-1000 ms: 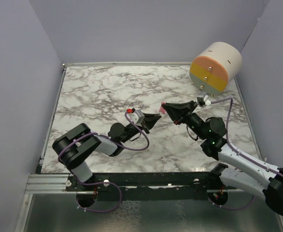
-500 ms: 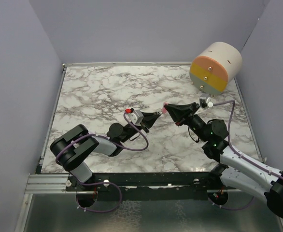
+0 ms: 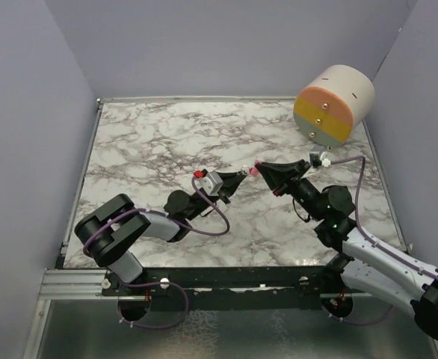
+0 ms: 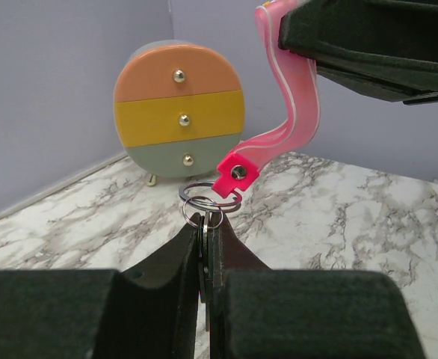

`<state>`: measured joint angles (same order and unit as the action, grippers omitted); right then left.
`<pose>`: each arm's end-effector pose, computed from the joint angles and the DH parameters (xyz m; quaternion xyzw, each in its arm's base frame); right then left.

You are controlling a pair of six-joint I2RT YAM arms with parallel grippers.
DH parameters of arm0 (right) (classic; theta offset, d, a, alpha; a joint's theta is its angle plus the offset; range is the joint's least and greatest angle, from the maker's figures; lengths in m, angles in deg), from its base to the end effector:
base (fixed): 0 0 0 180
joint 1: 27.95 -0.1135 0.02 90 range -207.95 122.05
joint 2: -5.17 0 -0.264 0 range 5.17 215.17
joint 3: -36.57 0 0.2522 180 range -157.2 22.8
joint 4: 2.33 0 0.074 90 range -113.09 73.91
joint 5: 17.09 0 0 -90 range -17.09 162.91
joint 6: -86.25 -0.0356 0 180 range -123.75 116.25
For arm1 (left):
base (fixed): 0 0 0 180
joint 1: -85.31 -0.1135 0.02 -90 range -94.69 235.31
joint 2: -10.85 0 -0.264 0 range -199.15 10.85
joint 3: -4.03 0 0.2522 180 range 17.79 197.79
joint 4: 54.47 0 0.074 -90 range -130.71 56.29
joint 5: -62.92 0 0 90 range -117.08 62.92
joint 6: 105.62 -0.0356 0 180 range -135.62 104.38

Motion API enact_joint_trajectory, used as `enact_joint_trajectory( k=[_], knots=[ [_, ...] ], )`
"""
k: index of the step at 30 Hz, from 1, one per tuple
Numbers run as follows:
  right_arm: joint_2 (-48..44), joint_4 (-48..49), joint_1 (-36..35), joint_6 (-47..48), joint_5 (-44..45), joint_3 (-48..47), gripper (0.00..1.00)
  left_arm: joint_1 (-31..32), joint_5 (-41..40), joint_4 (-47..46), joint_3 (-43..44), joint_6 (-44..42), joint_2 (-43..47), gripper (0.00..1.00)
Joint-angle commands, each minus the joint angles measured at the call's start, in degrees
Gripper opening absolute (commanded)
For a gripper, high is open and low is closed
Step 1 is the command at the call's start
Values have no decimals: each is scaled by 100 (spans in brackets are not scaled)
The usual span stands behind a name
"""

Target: Put the keys on the keyring

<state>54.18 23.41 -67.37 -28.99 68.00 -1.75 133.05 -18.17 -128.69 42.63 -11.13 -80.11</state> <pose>0.1529 0.1296 0.2944 -0.1088 0.5990 0.4461 0.6560 0.1841 -0.2108 0.2184 0.2656 0.4955 -0.4026 0.7224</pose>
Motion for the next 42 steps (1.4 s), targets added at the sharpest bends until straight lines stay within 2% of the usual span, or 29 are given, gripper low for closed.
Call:
enact_joint_trajectory(
  k=[1, 8, 18, 27, 35, 38, 42],
  knots=[
    [-183, -370, -22, -10, 278, 74, 4, 33, 25, -231, -73, -499, 231, 0],
    [-366, -1040, -22, -177, 640, -8, 6, 33, 272, 0, -97, -935, 424, 0],
    [-679, -1570, -22, -101, 930, -39, 32, -31, 844, 1275, 242, -1564, 799, 0],
    [-1020, -2185, -21, 466, 1383, -313, 34, -310, 1548, 2067, 495, -1673, 972, 0],
    [-1253, -2587, -22, 939, 1391, -638, 36, -371, 1626, 2835, 751, -1820, 1109, 0],
    [-1027, -2601, -22, 1217, 1154, -815, 38, -371, 1597, 3139, 808, -1906, 1166, 0],
    [-266, -3217, -22, 1539, 815, -1389, 43, -371, 1639, 3599, 938, -1982, 1290, 0]
  ],
)
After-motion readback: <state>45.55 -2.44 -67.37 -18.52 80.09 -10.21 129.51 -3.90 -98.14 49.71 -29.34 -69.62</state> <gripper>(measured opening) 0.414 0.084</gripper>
